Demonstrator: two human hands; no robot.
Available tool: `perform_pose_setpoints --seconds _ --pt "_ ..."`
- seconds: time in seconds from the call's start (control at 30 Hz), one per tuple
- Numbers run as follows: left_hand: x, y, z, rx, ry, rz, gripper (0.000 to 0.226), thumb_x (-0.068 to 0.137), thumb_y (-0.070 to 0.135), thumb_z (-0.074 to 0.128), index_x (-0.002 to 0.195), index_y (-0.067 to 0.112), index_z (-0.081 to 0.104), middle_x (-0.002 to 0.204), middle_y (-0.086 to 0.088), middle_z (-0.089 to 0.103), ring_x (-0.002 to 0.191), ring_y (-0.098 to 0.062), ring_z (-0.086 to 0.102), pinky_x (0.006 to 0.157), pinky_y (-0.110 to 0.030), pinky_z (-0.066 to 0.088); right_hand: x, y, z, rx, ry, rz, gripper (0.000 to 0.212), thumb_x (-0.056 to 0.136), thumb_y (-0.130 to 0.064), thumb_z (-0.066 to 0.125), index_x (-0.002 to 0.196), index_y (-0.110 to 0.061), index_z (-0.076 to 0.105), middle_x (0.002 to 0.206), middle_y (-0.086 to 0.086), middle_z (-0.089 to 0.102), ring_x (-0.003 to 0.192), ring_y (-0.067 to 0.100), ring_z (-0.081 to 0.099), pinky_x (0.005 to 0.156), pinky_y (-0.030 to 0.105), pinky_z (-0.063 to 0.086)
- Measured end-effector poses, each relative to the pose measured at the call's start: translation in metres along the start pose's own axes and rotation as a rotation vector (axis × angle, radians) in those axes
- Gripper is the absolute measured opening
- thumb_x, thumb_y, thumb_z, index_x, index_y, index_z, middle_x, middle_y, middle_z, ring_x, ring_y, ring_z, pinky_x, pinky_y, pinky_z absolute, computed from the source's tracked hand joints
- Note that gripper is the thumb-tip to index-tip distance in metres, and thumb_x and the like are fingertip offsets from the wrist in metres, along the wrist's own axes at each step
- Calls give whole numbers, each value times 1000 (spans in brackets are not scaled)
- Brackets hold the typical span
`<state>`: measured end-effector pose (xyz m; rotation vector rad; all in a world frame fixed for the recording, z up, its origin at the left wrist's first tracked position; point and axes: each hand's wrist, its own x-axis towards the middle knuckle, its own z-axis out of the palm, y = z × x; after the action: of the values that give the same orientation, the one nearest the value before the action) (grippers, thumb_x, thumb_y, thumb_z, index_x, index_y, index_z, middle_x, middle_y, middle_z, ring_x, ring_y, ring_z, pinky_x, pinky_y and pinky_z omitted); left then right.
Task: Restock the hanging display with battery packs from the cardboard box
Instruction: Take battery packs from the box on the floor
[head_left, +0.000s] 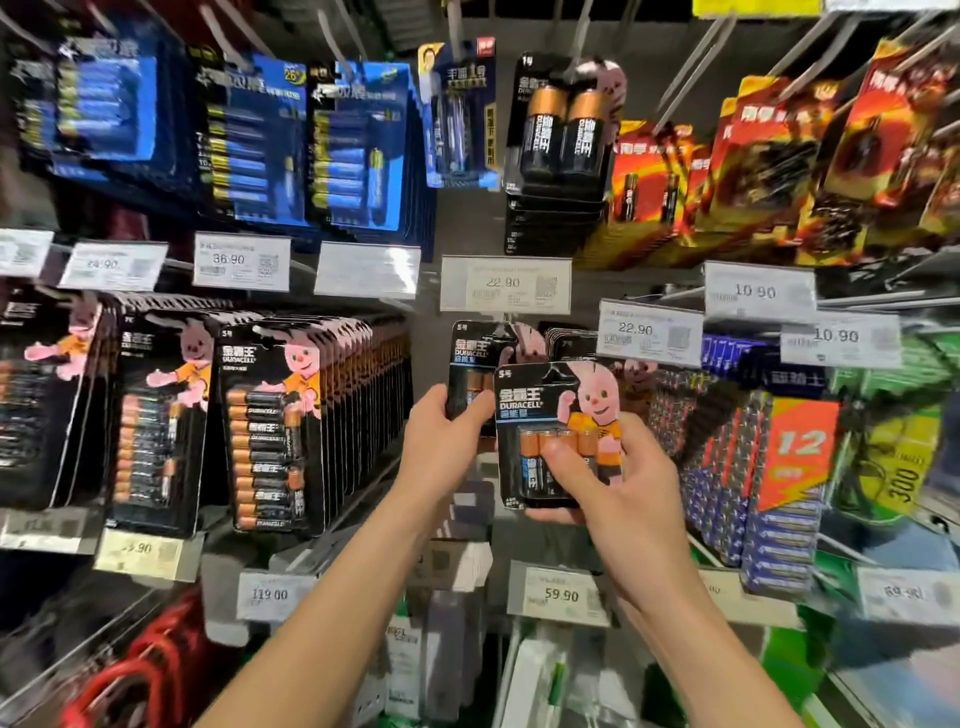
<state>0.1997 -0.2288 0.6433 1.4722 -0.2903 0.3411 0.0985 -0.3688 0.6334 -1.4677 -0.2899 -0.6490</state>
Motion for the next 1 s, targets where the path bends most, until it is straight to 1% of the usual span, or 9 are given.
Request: perform_pose_setpoints --seconds 0.13,0.27,0.4,0.47,0.57,0.63,0.73,0.93,1.0 --pt "13 -4 2 -4 -51 -99 16 93 28 69 103 15 69 95 -2 79 96 -20 75 85 -38 57 4 3 3 2 -8 24 22 93 -12 70 112 -18 61 112 8 69 92 23 75 60 42 63" --pt "16 -2 -1 36 -46 -127 12 95 32 67 102 25 59 104 -3 75 97 -18 71 78 -33 53 7 2 8 -1 -23 34 21 94 -12 68 113 -17 60 111 6 70 90 19 76 59 39 63" --pt "-9 -2 -16 148 153 -17 36 91 47 64 118 27 52 117 -2 65 98 -19 65 86 -41 57 8 4 11 13 -37 23 20 97 -13 65 116 -19 61 110 0 71 95 15 74 61 39 64" --pt "-31 4 -21 101 247 172 21 96 38 61 114 27 58 111 0 65 95 -20 65 84 -41 57 9 3 14 57 -50 15 20 98 -9 63 115 -18 61 110 0 73 96 15 73 61 37 63" --pt "-51 25 -21 37 76 323 19 97 39 57 104 24 67 100 7 70 92 -10 64 81 -25 51 11 1 23 105 -59 -3 20 98 -5 61 115 -15 62 110 4 73 97 19 73 61 33 62" --pt "-50 34 -19 48 -14 339 15 101 32 58 102 20 68 94 4 71 86 -8 64 76 -20 50 14 -1 29 110 -54 -10 19 98 -6 61 116 -15 62 110 4 72 97 16 72 63 39 63" --pt "-40 40 -16 83 28 357 8 100 20 60 99 17 67 91 0 71 82 -11 64 74 -22 51 17 -2 35 107 -33 -22 19 99 -9 61 115 -18 63 110 1 71 98 14 71 67 46 63" --pt "-23 48 -12 6 79 316 10 99 13 61 94 7 66 72 2 63 62 2 56 59 -11 44 32 -2 42 161 -18 27 21 100 -10 60 119 -18 62 117 7 70 109 27 68 66 44 63" --pt "-17 48 -8 -41 79 257 10 99 14 61 92 8 67 73 1 66 64 0 60 62 -15 48 38 -1 43 180 -3 52 22 100 -10 60 120 -18 62 120 8 69 112 28 67 66 43 63"
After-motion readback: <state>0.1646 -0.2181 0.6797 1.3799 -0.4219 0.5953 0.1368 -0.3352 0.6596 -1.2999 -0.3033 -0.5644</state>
